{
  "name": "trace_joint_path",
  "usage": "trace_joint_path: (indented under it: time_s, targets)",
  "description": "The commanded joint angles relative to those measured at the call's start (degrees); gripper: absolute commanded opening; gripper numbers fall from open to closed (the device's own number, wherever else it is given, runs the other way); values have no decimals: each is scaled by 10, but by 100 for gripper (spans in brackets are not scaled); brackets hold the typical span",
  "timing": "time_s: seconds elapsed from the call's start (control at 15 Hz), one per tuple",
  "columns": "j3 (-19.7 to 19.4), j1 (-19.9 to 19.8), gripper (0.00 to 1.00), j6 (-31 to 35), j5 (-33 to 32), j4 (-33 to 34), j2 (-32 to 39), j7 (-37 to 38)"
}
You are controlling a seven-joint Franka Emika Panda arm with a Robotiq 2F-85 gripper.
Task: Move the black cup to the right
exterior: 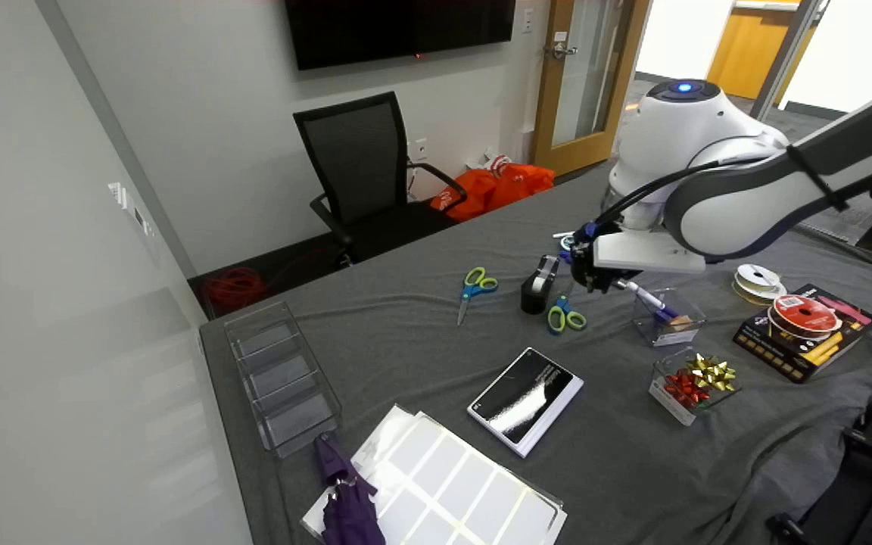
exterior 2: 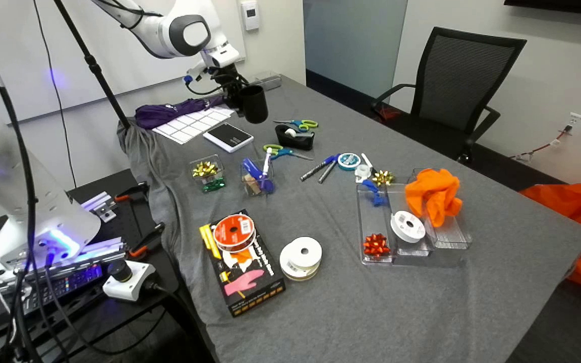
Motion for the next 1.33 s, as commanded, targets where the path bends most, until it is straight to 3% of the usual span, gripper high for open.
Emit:
trace_joint_path:
  time_s: [0.0, 0.07, 0.47, 0.53, 0.6, 0.8, 1.27]
  targets:
    - [9, -31, 5, -50, 5, -14, -49, -51]
    - [11, -26, 19, -26, -3, 0, -16, -21]
    - [15, -35, 19, -44, -2, -3, -30, -35]
    - [15, -35, 5, -44, -2, -4, -30, -35]
    - [16, -42, 5, -37, 11, -11, -36, -54]
    - [9, -82, 5, -14, 64, -40, -57, -163]
    - [-30, -178, 5, -9, 157, -35, -49, -431]
